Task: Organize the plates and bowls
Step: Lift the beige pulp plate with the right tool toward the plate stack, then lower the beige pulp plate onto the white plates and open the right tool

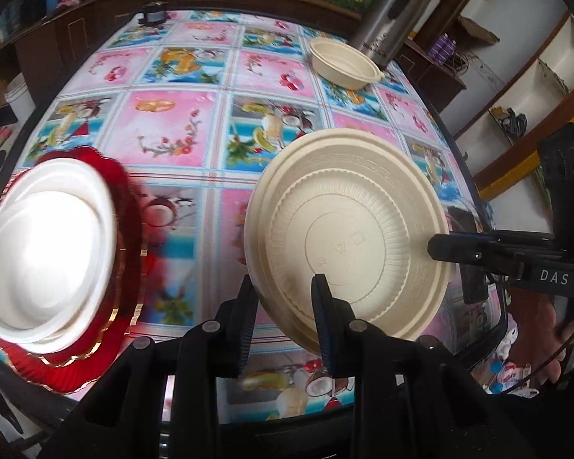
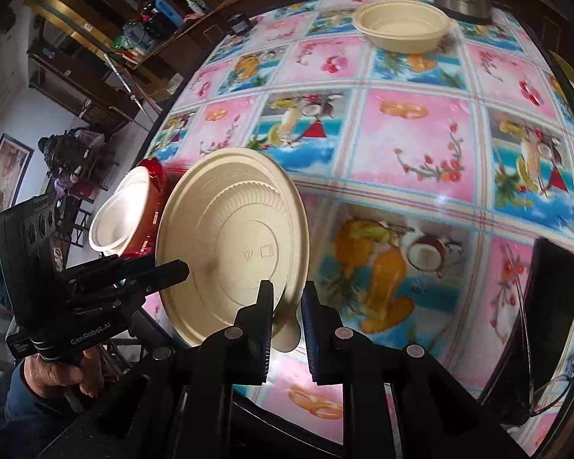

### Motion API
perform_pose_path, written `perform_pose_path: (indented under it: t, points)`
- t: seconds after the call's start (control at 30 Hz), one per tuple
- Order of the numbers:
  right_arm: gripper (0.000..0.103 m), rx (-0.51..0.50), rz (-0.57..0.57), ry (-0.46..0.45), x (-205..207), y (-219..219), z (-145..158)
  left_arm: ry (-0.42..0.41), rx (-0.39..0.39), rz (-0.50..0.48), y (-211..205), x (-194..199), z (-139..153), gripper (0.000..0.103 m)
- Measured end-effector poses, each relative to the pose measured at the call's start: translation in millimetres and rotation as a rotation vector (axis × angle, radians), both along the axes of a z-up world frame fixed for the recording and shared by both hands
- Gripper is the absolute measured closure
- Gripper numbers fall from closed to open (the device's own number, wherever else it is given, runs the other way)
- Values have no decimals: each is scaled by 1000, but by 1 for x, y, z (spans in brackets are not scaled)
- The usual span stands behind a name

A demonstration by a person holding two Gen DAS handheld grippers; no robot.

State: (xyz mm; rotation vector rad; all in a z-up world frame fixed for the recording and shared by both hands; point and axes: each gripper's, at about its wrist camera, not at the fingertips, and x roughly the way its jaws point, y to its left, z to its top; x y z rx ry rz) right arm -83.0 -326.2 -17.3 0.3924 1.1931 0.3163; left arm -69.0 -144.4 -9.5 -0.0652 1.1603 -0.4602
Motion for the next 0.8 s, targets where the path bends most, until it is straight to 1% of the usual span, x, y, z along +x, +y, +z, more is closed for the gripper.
perform_pose_path:
  t: [0.23, 0.33, 0.5, 0.63, 0.8]
  points:
    - [87, 12, 99, -30, 25, 43, 23, -51, -14, 114, 53, -4, 30, 77]
    - [87, 7, 141, -44, 36, 66, 31, -70, -10, 157, 75, -6, 38, 74]
    - [87, 9, 208, -58, 55, 104, 39, -85, -1, 226, 110, -6, 45, 74]
    - [87, 28, 249, -43, 72, 134, 39, -89, 2, 284, 142, -6, 48, 74]
    - [87, 57, 286, 1, 91, 171, 28, -72, 14, 339, 174, -5, 43, 74]
